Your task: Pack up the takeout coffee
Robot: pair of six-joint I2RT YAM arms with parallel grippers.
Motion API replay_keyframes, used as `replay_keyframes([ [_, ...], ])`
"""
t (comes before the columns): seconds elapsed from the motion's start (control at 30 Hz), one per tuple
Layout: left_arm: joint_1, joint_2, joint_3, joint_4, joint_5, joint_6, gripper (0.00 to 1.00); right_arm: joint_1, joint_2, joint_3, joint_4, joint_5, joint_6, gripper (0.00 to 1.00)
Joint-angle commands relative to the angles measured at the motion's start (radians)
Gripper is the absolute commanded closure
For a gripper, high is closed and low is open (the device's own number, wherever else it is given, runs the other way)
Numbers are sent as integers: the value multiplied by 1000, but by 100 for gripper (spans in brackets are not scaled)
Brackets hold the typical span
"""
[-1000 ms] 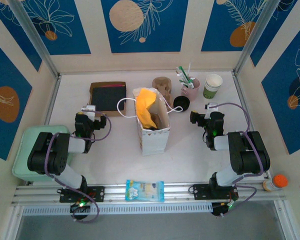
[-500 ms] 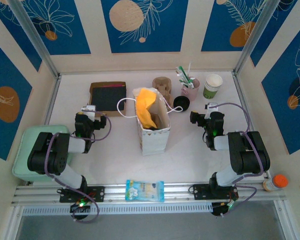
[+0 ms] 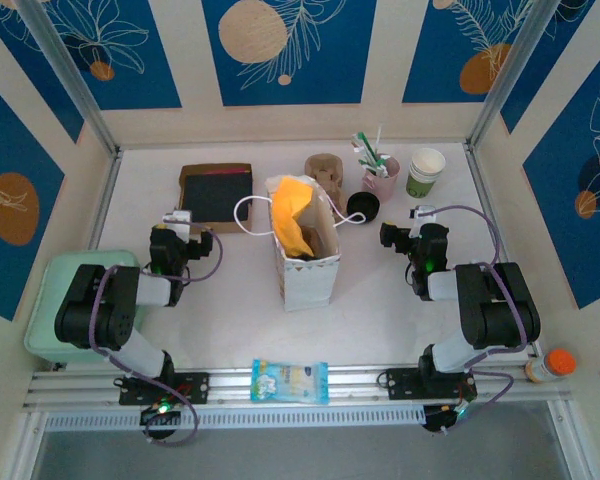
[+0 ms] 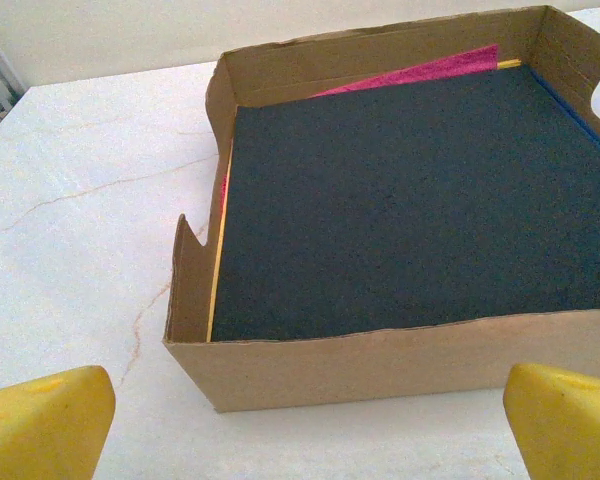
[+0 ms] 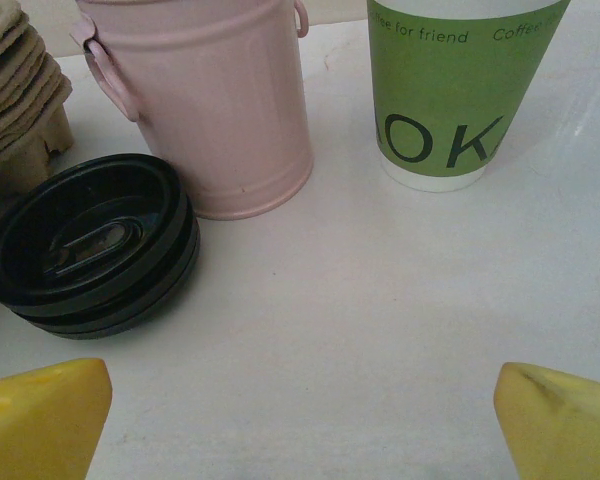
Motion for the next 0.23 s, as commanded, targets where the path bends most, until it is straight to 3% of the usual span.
replay_keyframes([
  [0.0,3,-15,-4,11,20,-13,0,3,-16,19,4,-17,-7,1],
  [0.2,3,-18,-6,12,25,-12,0,3,-16,19,5,-18,-7,1],
])
